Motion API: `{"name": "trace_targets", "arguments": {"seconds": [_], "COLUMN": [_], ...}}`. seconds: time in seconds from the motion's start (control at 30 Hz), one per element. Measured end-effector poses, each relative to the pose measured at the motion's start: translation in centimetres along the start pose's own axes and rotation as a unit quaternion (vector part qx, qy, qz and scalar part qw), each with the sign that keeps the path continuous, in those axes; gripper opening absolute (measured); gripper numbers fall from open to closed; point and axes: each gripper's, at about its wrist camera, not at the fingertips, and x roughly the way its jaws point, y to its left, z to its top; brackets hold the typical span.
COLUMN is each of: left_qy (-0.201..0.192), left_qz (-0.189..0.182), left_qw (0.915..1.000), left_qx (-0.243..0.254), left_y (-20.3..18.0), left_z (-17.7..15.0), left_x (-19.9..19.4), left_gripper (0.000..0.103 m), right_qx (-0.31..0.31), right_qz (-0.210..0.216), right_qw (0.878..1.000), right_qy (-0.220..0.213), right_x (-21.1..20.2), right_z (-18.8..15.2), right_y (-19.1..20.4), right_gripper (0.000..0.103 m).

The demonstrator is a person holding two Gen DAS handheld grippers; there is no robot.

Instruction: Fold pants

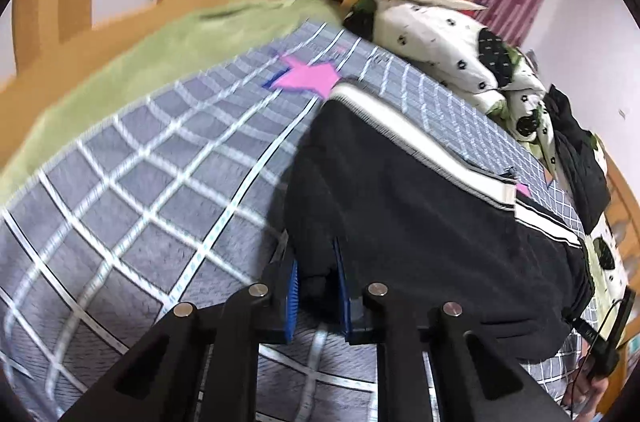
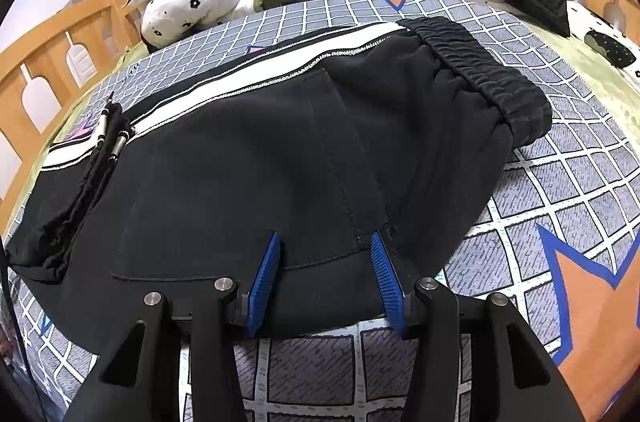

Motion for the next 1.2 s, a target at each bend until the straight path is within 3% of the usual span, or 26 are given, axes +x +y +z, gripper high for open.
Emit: {"name": "trace_targets", "arguments": {"seconds": [0.23, 0.33, 0.5, 0.63, 0.8, 0.9, 1.0, 1.03, 1.1, 1.2], "left_qy": [-0.051, -0.065, -0.040, 0.011, 0.085, 0.068, 0.088, 0.090, 0.072, 0.046], "left_qz": [-0.052, -0.080, -0.141, -0.169, -0.173, -0.175, -0.244, -0.247, -0.219, -0.174], "left_qw": [0.9953, 0.9869, 0.9672, 0.9549, 0.9520, 0.9529, 0.9422, 0.9415, 0.9479, 0.9628], "left_qx": [0.065, 0.125, 0.207, 0.244, 0.238, 0.238, 0.212, 0.211, 0.220, 0.202], "left_y": [-7.6, -13.2, -22.1, -26.4, -27.2, -26.9, -25.3, -25.1, -23.7, -20.0], "left_z": [3.9, 4.3, 1.3, -3.3, -8.2, -8.2, -6.6, -6.4, -6.0, -5.8], "left_x": [-4.5, -5.5, -4.6, -1.2, 4.0, 2.8, 0.7, 0.3, -1.2, -2.3], "left_gripper": [0.013, 0.013, 0.012, 0.012, 0.012, 0.015, 0.030, 0.030, 0.031, 0.052], "right_qx": [0.067, 0.058, 0.029, 0.056, 0.070, 0.062, 0.056, 0.055, 0.052, 0.043], "right_qz": [0.032, 0.008, -0.042, -0.032, -0.029, -0.032, -0.022, -0.014, 0.005, 0.037], "right_qw": [0.997, 0.998, 0.997, 0.995, 0.995, 0.996, 0.997, 0.997, 0.997, 0.997], "right_qy": [-0.006, -0.031, -0.063, -0.075, -0.068, -0.059, -0.057, -0.056, -0.053, -0.046], "right_x": [-2.6, -4.2, -6.7, -8.2, -8.2, -7.6, -7.4, -7.4, -7.2, -6.8], "right_z": [0.7, 0.8, 1.2, 1.3, 1.1, 1.0, 1.0, 1.0, 1.1, 0.9], "right_y": [-2.7, -3.2, -4.5, -6.8, -7.8, -7.4, -6.4, -6.0, -4.9, -2.7], "right_gripper": [0.041, 0.041, 0.041, 0.041, 0.041, 0.041, 0.041, 0.041, 0.041, 0.041]}}
